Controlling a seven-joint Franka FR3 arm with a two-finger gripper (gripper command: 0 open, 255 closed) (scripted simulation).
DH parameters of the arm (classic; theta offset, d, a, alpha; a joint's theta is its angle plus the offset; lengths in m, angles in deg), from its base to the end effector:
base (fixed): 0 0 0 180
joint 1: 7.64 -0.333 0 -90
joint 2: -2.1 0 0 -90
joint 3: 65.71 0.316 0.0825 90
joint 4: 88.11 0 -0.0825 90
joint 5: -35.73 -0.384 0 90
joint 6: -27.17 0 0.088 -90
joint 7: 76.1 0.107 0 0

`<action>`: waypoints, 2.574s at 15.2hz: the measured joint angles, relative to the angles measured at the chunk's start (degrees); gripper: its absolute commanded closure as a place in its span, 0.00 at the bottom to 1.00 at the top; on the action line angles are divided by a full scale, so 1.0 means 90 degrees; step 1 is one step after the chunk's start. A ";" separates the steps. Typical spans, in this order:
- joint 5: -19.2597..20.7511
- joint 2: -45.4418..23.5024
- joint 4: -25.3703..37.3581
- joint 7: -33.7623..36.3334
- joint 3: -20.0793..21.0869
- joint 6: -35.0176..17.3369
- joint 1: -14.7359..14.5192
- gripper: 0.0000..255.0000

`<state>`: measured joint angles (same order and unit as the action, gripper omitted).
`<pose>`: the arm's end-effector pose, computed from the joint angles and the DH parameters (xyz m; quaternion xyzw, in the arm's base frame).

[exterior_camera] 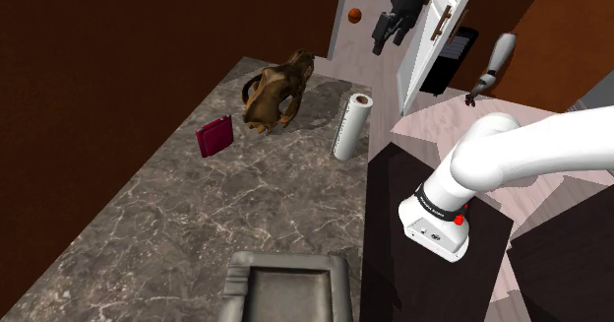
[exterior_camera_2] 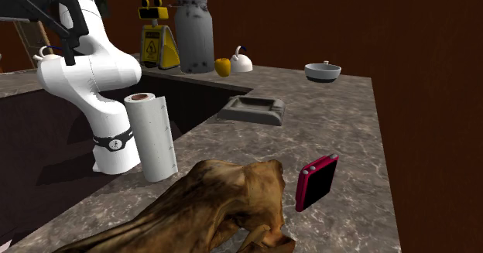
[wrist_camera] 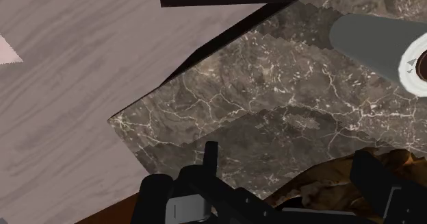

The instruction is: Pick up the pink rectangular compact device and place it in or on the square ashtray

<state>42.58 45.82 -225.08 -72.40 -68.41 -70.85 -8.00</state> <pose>0.3254 -0.0283 0.5797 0.9974 -0.0409 0.0421 0.0424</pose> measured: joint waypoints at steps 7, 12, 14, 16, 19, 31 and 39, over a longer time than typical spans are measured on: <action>-0.0502 -0.0130 -0.0365 0.1454 0.0759 -0.0328 -0.0001 0.00; -0.1016 -0.0679 -0.0315 0.3003 0.1606 -0.0711 -0.0014 0.00; -0.1162 -0.0998 -0.0189 0.3588 0.1903 -0.0870 0.0019 0.00; -0.1291 -0.1301 -0.0123 0.4180 0.2206 -0.1077 0.0048 0.00; -0.1398 -0.1913 0.0161 0.5100 0.2666 -0.1369 0.0129 0.00; -0.0504 -0.5038 0.2211 0.8951 0.3934 -0.2085 0.0368 0.00; 0.0522 -0.7299 0.4269 1.1124 0.3726 -0.1959 -0.0291 0.00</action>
<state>47.28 -19.87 -186.66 27.72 -34.88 -88.48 -10.61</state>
